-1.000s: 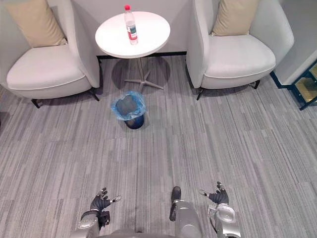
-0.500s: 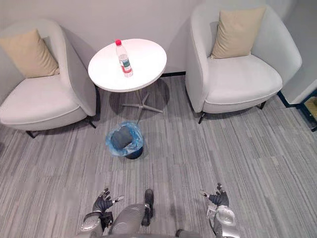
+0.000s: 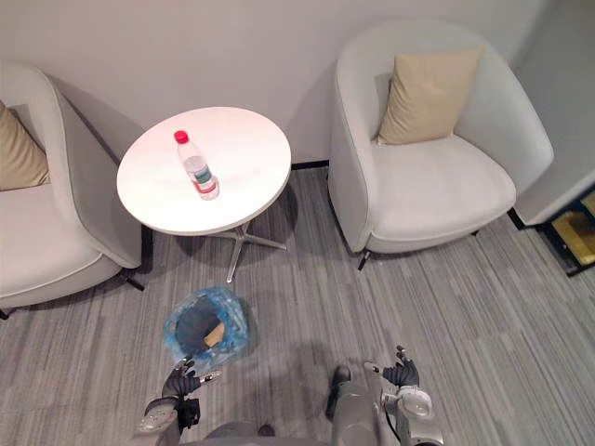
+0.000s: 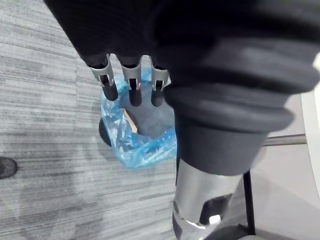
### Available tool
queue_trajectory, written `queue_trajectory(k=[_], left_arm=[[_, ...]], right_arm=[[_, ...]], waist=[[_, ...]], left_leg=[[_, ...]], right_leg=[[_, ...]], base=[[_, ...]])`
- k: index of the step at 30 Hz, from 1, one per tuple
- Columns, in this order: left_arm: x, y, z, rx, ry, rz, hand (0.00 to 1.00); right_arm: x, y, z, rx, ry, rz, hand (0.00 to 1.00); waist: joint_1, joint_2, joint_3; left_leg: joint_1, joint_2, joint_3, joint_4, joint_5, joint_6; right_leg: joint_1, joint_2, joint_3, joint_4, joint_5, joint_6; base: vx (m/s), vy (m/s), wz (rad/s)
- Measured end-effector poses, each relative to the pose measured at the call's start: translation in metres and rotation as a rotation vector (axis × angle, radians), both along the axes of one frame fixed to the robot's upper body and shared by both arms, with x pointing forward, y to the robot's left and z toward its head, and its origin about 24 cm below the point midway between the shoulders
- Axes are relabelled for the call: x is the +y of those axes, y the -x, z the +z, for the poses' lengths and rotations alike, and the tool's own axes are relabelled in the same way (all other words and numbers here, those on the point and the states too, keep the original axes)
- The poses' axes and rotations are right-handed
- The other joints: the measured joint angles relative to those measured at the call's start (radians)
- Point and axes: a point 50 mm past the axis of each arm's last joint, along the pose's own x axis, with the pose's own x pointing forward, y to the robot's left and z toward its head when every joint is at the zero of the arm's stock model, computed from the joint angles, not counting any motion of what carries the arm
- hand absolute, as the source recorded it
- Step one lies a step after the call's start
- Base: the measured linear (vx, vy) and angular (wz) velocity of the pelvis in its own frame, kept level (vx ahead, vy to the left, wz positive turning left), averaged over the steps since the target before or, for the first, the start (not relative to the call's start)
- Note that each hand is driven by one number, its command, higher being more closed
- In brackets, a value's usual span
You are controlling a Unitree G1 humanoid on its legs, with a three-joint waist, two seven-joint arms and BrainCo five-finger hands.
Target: Gather rubbish on tea table into small bin, then transfer packed bag to large trash can.
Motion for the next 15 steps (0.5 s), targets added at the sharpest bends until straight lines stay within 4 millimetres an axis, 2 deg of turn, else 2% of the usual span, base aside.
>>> queue_trajectory(k=[1,3,4,5,6,7,8,11,12,13,14,15], left_arm=[[-0.004,0.003,-0.002,0.005,0.013,0.003,0.00],[-0.011,0.002,-0.003,0.006,0.032,0.004,0.00],[-0.015,0.002,-0.003,0.004,0.047,0.012,0.00],[-0.016,0.003,-0.004,0.004,0.055,0.027,0.00],[-0.016,0.006,-0.004,0.008,0.057,0.035,0.00],[-0.015,0.007,-0.005,0.012,0.057,0.039,0.00],[-0.016,0.007,-0.004,0.011,0.061,0.038,0.00],[-0.017,0.003,-0.003,-0.004,0.063,0.037,0.00],[-0.018,0.002,-0.002,-0.006,0.064,0.035,0.00],[-0.018,0.002,-0.002,-0.006,0.064,0.034,0.00],[-0.019,0.002,-0.003,-0.006,0.067,0.033,0.00],[-0.019,0.004,-0.003,0.000,0.067,0.034,0.00]], right_arm=[[-0.001,0.000,0.000,0.000,0.003,-0.003,0.00],[-0.001,-0.002,0.001,-0.007,0.000,-0.004,0.00],[0.001,-0.001,0.000,-0.005,-0.002,-0.003,0.00],[0.004,0.003,-0.002,0.007,-0.011,-0.002,0.00],[0.005,0.005,-0.003,0.010,-0.016,-0.007,0.00],[0.008,0.004,-0.003,0.002,-0.029,-0.016,0.00],[0.009,0.003,-0.002,-0.011,-0.034,-0.024,0.00],[0.005,-0.004,0.002,-0.044,-0.040,-0.051,0.00],[0.002,-0.006,0.004,-0.057,-0.040,-0.071,0.00],[0.002,-0.006,0.004,-0.056,-0.040,-0.073,0.00],[0.000,-0.003,0.003,-0.049,-0.037,-0.078,0.00],[-0.001,0.003,0.001,-0.032,-0.035,-0.084,0.00]], waist=[[-0.002,0.006,-0.010],[-0.002,0.018,-0.009],[-0.002,0.028,-0.001],[0.003,0.029,0.004],[0.005,0.023,0.009],[0.016,0.017,0.016],[0.026,0.007,0.020],[0.033,0.023,0.021],[0.033,0.026,0.023],[0.033,0.026,0.023],[0.033,0.032,0.021],[0.046,0.045,0.019]], left_leg=[[-0.012,0.020,-0.020,0.037,0.004,-0.006],[-0.106,0.051,-0.047,0.235,0.005,-0.016],[-0.210,0.091,-0.058,0.465,0.044,-0.065],[-0.268,0.127,-0.049,0.625,0.041,-0.071],[-0.290,0.144,-0.030,0.691,0.038,-0.067],[-0.330,0.162,0.013,0.762,0.027,-0.048],[-0.367,0.165,0.045,0.757,0.020,-0.037],[-0.447,0.145,0.085,0.606,0.014,-0.027],[-0.444,0.095,0.110,0.351,0.034,-0.036],[-0.441,0.091,0.113,0.323,0.043,-0.037],[-0.427,0.073,0.131,0.190,0.108,-0.034],[-0.399,0.062,0.129,0.107,0.254,0.027]], right_leg=[[-0.003,0.008,-0.009,0.020,-0.069,-0.008],[0.027,0.033,-0.031,-0.002,-0.102,-0.028],[0.095,0.056,-0.059,-0.053,-0.112,-0.042],[0.161,0.074,-0.074,-0.091,-0.119,-0.052],[0.199,0.083,-0.077,-0.111,-0.124,-0.059],[0.266,0.087,-0.088,-0.150,-0.128,-0.064],[0.294,0.087,-0.088,-0.177,-0.131,-0.064],[0.324,0.080,-0.090,-0.202,-0.139,-0.052],[0.343,0.056,-0.102,-0.201,-0.151,-0.033],[0.345,0.054,-0.103,-0.201,-0.153,-0.029],[0.359,0.050,-0.112,-0.201,-0.165,-0.013],[0.379,0.053,-0.105,-0.195,-0.188,0.014]], base=[[0.37,-0.237,0.14],[0.39,-0.304,0.28],[0.33,-0.270,0.42],[0.41,-0.281,0.40],[0.33,-0.176,0.22],[0.34,-0.187,0.08],[0.25,-0.122,0.06],[0.25,0.022,0.05],[0.26,0.119,0.13],[0.26,0.131,0.24],[0.30,0.172,0.13],[0.31,0.174,0.08]])
